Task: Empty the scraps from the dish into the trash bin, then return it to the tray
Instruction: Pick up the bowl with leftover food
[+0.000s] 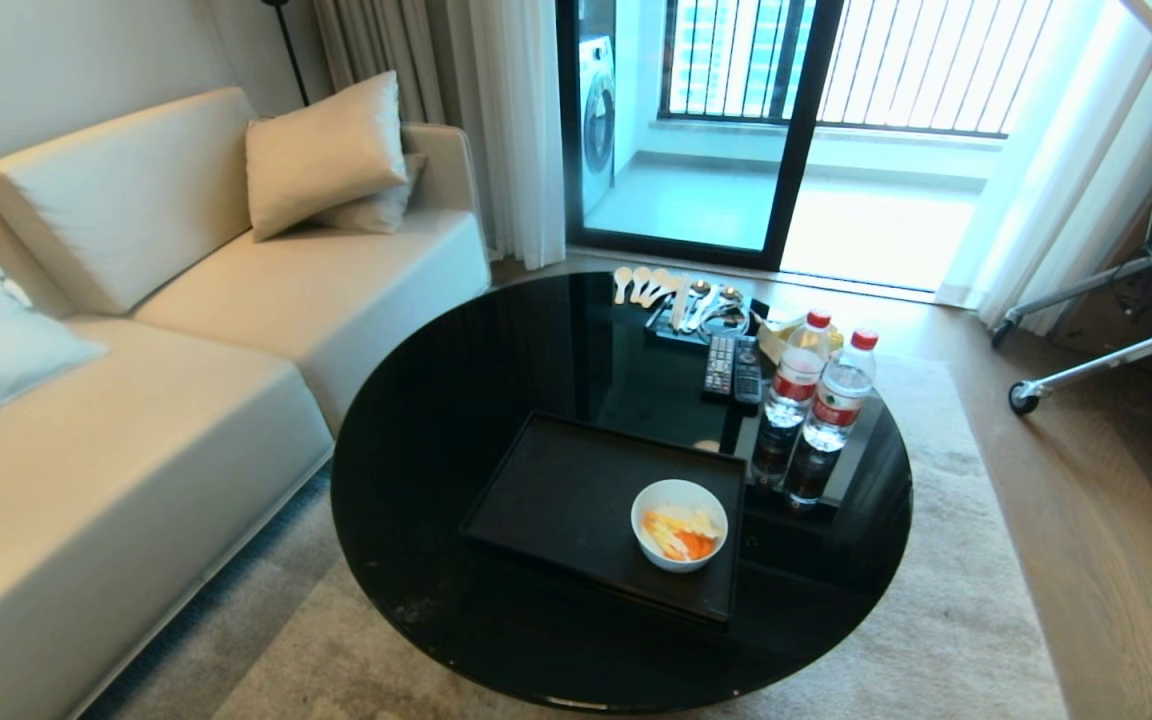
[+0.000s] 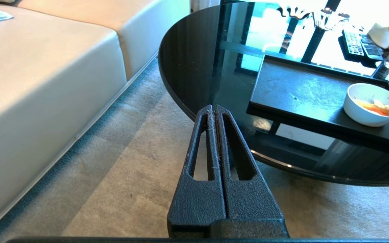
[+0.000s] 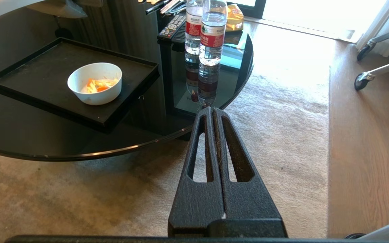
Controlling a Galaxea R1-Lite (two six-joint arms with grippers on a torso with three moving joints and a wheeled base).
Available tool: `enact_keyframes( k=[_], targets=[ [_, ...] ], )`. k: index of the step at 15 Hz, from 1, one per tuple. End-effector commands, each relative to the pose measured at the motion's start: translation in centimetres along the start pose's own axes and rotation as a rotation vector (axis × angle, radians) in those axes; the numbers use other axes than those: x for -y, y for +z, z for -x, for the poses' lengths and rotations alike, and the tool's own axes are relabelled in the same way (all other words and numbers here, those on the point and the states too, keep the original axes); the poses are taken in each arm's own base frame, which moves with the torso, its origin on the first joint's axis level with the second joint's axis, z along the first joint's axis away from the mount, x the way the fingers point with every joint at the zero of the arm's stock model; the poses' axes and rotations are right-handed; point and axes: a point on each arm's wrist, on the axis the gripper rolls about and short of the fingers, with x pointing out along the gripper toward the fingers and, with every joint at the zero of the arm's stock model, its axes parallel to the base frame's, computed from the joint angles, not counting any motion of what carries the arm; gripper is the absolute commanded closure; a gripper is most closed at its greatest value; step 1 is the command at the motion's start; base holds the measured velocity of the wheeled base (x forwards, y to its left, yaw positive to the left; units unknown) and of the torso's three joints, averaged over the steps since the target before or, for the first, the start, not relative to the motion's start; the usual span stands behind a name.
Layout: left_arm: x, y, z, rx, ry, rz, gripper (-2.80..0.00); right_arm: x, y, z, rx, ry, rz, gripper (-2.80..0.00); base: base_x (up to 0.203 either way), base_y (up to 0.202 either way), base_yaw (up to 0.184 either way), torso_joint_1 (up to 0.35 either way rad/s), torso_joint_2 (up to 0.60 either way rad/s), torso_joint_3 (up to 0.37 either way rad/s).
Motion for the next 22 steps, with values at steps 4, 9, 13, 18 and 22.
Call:
enact_keyframes(
  k=[4,9,13,18,22],
  targets=[
    [0.0,0.0,0.0,0.001,0.000,0.001,0.00,0.0,0.0,0.0,-0.001,0.001,0.004,0.00,0.000,0.000,0.000,0.000,0.00,0.000],
    [0.0,0.0,0.0,0.001,0.000,0.001,0.00,0.1,1.7,0.6,0.037,0.003,0.087,0.00,0.000,0.000,0.000,0.000,0.00,0.000],
    [0.0,0.0,0.0,0.001,0.000,0.001,0.00,0.2,6.4,0.1,-0.121,0.112,0.080,0.00,0.000,0.000,0.000,0.000,0.00,0.000],
    [0.0,0.0,0.0,0.001,0.000,0.001,0.00,0.5,13.0,-6.1,-0.231,0.326,0.172,0.00,0.000,0.000,0.000,0.000,0.00,0.000],
    [0.0,0.0,0.0,0.001,0.000,0.001,0.00,0.3,15.8,-13.1,-0.299,0.464,0.302,0.00,0.000,0.000,0.000,0.000,0.00,0.000]
  ],
)
